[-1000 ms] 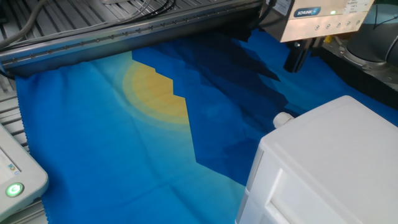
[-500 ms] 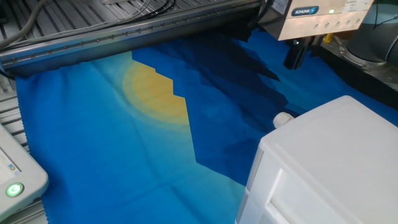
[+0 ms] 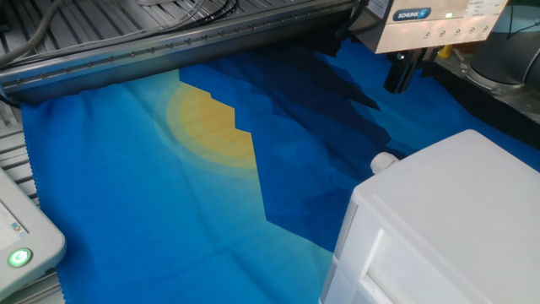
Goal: Grasp the handle and open the drawer
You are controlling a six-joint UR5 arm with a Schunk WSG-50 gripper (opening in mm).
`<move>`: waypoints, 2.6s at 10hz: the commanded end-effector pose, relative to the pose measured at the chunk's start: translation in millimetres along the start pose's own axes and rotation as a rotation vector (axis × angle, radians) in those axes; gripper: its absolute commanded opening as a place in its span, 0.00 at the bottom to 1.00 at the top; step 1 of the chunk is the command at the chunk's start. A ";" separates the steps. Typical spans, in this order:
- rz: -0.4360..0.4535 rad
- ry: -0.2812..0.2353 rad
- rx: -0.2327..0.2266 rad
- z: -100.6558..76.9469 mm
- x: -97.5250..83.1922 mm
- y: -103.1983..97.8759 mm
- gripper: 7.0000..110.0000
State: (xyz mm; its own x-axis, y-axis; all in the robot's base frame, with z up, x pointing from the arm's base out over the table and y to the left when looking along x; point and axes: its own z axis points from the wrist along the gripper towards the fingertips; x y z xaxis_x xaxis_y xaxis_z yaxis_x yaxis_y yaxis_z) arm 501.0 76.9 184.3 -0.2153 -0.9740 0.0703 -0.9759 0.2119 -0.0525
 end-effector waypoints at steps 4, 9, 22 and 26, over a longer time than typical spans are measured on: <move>-0.078 -0.042 0.054 -1.6 -10.4 -13.5 0.00; -0.075 -0.067 0.036 -1.8 -16.4 -8.6 0.00; -0.059 -0.053 -0.042 -1.6 -12.3 10.5 0.00; -0.058 -0.062 -0.035 -1.7 -14.6 9.0 0.00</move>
State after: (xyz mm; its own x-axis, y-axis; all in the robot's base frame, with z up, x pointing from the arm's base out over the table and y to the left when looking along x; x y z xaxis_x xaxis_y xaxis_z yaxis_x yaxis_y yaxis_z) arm 496.1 87.4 183.5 -0.1533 -0.9876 0.0351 -0.9880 0.1526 -0.0220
